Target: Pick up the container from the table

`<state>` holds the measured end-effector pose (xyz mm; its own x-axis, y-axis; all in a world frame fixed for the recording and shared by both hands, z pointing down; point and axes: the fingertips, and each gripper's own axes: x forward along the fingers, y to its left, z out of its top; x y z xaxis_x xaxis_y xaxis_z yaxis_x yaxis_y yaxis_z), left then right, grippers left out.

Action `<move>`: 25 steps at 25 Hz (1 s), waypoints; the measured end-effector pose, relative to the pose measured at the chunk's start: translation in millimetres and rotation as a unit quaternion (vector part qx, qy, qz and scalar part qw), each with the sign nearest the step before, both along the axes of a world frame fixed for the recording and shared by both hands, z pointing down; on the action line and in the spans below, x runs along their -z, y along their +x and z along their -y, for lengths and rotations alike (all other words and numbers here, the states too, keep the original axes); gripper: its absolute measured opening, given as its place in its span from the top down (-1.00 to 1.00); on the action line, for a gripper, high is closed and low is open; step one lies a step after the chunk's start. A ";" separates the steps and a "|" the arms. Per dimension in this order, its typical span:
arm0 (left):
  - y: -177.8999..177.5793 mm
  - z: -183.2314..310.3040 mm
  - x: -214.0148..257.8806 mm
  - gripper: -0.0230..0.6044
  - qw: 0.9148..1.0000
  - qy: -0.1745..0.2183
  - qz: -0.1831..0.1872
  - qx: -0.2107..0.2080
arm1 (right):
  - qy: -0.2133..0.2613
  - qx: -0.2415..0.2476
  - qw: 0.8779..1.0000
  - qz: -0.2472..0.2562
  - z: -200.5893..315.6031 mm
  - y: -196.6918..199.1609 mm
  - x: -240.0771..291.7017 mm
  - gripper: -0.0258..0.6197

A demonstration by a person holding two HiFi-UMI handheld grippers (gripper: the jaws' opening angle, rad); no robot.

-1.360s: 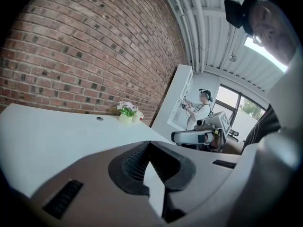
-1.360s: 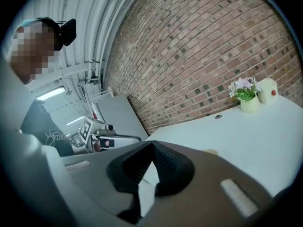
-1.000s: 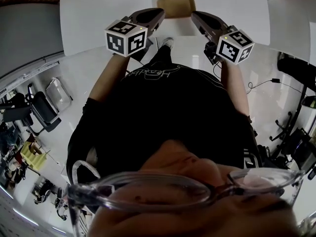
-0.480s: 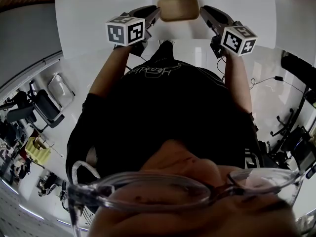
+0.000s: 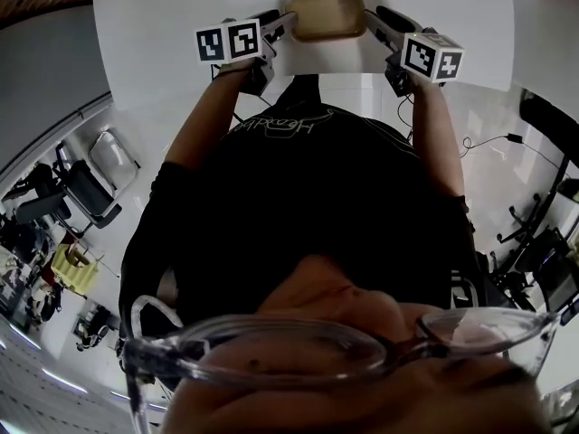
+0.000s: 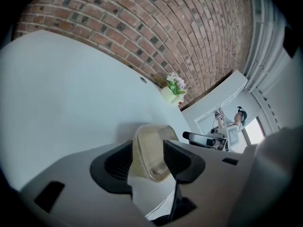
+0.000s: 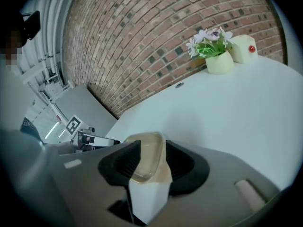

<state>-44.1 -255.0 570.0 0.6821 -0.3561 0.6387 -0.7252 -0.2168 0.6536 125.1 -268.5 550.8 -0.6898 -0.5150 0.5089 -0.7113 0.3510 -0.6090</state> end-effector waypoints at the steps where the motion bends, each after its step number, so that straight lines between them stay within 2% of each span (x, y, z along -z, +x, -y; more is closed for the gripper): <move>1: -0.2 -1.5 -3.1 0.33 1.000 -0.009 -0.003 0.004 | -0.010 -0.001 1.000 0.003 -0.9 -0.7 -3.4 0.43; 8: 11.8 -2.1 -20.9 0.34 0.997 -0.065 -0.032 0.025 | -0.062 -0.004 0.997 0.037 1.5 1.1 -21.4 0.43; 21: 17.4 0.5 -24.8 0.34 0.996 -0.076 -0.032 0.040 | -0.107 -0.016 0.992 0.065 -1.6 -3.3 -35.3 0.45; 25: 11.2 -4.4 -19.8 0.39 0.997 -0.064 -0.019 0.039 | -0.111 -0.023 0.991 0.073 -5.7 -10.8 -31.7 0.50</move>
<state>-32.8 -250.6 589.8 0.6805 -0.3264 0.6560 -0.7102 -0.0736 0.7001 114.3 -262.7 582.5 -0.7434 -0.4335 0.5093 -0.6215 0.1664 -0.7655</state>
